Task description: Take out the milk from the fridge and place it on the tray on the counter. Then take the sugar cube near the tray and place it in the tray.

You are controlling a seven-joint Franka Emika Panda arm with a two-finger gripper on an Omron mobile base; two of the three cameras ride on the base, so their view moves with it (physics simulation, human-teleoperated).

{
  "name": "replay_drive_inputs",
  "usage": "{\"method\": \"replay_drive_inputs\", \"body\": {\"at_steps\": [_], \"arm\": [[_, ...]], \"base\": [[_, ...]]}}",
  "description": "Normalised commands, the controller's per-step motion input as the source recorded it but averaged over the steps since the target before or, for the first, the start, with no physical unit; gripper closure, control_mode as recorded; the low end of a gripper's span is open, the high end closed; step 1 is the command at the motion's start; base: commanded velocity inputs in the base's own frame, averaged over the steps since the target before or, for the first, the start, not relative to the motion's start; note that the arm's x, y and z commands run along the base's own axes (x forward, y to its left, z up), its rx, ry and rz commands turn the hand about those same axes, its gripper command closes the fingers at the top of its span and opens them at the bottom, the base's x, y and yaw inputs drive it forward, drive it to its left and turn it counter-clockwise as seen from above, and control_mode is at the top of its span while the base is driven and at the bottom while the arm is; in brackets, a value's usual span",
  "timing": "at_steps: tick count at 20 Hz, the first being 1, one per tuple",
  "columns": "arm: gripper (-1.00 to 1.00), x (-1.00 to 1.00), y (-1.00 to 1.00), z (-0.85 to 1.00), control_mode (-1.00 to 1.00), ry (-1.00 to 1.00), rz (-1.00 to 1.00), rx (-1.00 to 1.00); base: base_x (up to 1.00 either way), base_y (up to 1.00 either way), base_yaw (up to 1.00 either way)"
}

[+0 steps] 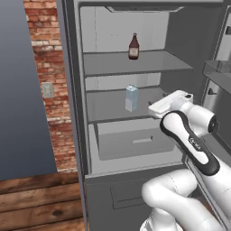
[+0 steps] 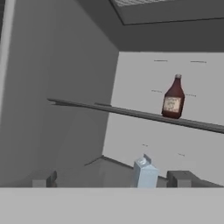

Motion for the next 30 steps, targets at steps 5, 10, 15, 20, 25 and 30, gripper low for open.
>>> {"method": "replay_drive_inputs", "body": {"at_steps": [5, 10, 15, 20, 25, 30], "arm": [[-1.0, 0.35, 0.03, 0.0, -1.0, 0.08, 0.0, 0.0], [-1.0, 0.23, 0.23, 0.0, -1.0, 0.11, 0.0, 0.0], [-1.0, 0.14, 0.0, 0.0, -1.0, 0.07, 0.0, 0.0], [-1.0, 0.05, -0.14, 0.0, -1.0, 0.01, 0.0, 0.03], [-1.0, 0.25, 0.0, -0.07, -1.0, 0.06, 0.0, 0.0], [-1.0, 0.18, 0.0, -0.16, -1.0, 0.05, 0.0, 0.0]], "base": [[0.0, 0.0, 0.0], [0.0, 0.0, 0.0], [0.0, 0.0, 0.0], [0.0, 0.0, 0.0], [0.0, 0.0, 0.0], [0.0, 0.0, 0.0]]}}
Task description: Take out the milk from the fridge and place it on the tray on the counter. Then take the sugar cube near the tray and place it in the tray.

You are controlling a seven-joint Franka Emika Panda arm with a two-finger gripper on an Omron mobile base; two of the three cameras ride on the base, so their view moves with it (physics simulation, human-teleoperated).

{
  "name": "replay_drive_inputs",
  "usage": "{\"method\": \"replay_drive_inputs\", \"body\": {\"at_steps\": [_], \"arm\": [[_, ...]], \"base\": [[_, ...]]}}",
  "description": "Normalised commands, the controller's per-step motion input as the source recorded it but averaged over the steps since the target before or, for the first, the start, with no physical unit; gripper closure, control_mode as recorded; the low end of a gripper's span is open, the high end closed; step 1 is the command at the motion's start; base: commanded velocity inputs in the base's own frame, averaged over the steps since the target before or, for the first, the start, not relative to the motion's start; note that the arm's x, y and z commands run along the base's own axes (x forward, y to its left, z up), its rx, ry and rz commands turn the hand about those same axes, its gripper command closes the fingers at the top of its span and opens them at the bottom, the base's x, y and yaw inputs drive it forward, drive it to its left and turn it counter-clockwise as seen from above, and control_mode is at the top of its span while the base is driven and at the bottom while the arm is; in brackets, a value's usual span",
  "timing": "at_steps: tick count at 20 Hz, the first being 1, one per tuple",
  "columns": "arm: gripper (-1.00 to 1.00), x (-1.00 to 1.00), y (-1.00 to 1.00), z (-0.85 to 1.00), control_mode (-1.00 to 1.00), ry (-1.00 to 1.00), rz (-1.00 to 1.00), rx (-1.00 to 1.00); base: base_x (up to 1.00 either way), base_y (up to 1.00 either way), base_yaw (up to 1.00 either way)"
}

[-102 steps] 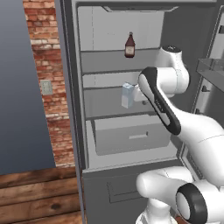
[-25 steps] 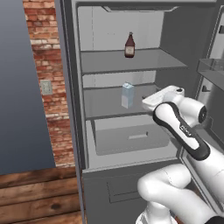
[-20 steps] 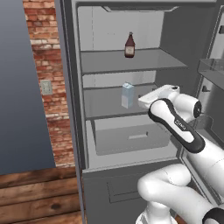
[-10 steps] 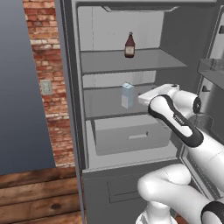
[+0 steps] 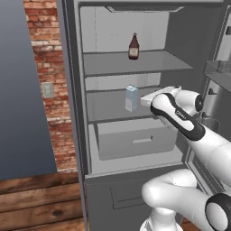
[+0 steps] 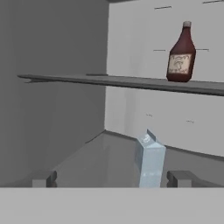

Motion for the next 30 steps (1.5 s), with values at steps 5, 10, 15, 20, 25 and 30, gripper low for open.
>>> {"method": "replay_drive_inputs", "body": {"at_steps": [5, 10, 15, 20, 25, 30], "arm": [[-1.0, 0.02, -0.05, -0.15, -1.0, 0.0, 0.01, 0.0], [-1.0, 0.1, -0.03, -0.17, -1.0, 0.0, 0.03, 0.0], [-1.0, 0.22, 0.0, -0.2, -1.0, 0.0, 0.03, 0.0], [-1.0, 0.16, 0.0, -0.16, -1.0, 0.0, 0.02, 0.0], [-1.0, 0.22, 0.08, -0.16, -1.0, 0.01, 0.0, 0.0], [-1.0, 0.28, 0.0, -0.05, -1.0, 0.0, 0.0, 0.0]], "base": [[0.0, 0.0, 0.0], [0.0, 0.0, 0.0], [0.0, 0.0, 0.0], [0.0, 0.0, 0.0], [0.0, 0.0, 0.0], [0.0, 0.0, 0.0]]}}
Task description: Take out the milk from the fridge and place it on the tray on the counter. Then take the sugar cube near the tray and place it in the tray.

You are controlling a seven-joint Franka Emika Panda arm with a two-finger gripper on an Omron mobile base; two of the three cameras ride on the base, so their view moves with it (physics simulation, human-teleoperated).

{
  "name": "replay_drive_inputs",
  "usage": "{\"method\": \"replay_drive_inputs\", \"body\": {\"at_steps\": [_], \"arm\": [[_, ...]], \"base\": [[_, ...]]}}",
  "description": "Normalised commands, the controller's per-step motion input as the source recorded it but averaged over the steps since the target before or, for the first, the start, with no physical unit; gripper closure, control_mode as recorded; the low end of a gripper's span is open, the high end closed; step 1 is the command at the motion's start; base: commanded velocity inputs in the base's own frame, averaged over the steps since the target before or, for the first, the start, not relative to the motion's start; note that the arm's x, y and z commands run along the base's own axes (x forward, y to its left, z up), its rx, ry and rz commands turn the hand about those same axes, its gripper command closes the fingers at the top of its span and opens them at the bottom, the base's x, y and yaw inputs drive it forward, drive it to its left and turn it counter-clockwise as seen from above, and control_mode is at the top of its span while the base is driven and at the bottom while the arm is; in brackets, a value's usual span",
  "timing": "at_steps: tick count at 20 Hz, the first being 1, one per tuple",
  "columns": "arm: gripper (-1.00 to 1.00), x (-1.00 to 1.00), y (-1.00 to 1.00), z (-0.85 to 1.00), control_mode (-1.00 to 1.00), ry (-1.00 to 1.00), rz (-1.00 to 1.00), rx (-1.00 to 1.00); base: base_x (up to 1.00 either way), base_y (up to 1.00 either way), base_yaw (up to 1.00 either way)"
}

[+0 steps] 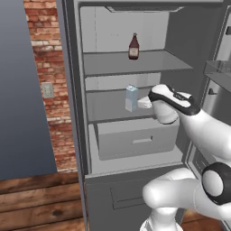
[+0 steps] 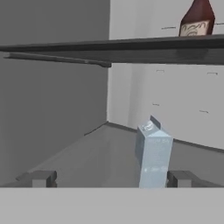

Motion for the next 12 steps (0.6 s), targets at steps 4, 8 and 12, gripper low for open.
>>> {"method": "replay_drive_inputs", "body": {"at_steps": [4, 8, 12], "arm": [[-1.0, 0.13, -0.19, 0.0, -1.0, 0.0, 0.03, 0.05], [-1.0, 0.14, -0.13, 0.0, -1.0, 0.0, 0.03, 0.03], [-1.0, 0.11, -0.06, -0.04, -1.0, 0.0, 0.03, 0.01]], "base": [[0.0, 0.0, 0.0], [0.0, 0.0, 0.0], [0.0, 0.0, 0.0]]}}
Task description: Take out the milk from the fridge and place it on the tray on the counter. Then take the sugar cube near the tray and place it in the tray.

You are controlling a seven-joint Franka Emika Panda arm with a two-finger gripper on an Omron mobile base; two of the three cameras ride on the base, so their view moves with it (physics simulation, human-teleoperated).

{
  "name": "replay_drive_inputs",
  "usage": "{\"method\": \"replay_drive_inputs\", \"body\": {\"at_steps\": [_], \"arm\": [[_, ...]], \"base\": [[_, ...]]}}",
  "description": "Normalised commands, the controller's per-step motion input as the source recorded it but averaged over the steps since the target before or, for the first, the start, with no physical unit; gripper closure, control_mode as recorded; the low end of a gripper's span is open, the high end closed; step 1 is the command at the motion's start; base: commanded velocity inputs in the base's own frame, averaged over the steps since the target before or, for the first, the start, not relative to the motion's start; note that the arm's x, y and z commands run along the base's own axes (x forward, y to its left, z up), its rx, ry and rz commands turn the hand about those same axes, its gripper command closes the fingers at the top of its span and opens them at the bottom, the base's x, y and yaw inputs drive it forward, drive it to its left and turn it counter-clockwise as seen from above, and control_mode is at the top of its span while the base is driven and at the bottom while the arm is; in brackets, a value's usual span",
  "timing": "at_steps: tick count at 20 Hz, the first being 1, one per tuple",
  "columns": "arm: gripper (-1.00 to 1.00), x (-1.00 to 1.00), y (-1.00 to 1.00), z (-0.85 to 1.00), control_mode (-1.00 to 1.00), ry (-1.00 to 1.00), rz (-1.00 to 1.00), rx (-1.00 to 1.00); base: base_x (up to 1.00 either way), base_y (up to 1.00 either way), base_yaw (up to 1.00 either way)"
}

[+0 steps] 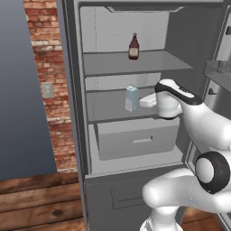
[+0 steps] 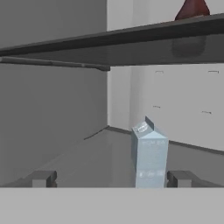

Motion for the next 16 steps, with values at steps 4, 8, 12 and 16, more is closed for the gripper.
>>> {"method": "replay_drive_inputs", "body": {"at_steps": [4, 8, 12, 16], "arm": [[-1.0, 0.08, 0.0, -0.09, -1.0, 0.0, 0.03, 0.0], [-1.0, 0.14, 0.0, -0.16, -1.0, 0.0, 0.0, 0.0], [-1.0, 0.2, 0.0, -0.08, -1.0, 0.0, 0.0, 0.0], [-1.0, 0.21, 0.02, -0.05, -1.0, 0.0, 0.0, 0.0]], "base": [[0.0, 0.0, 0.0], [0.0, 0.0, 0.0], [0.0, 0.0, 0.0], [0.0, 0.0, 0.0]]}}
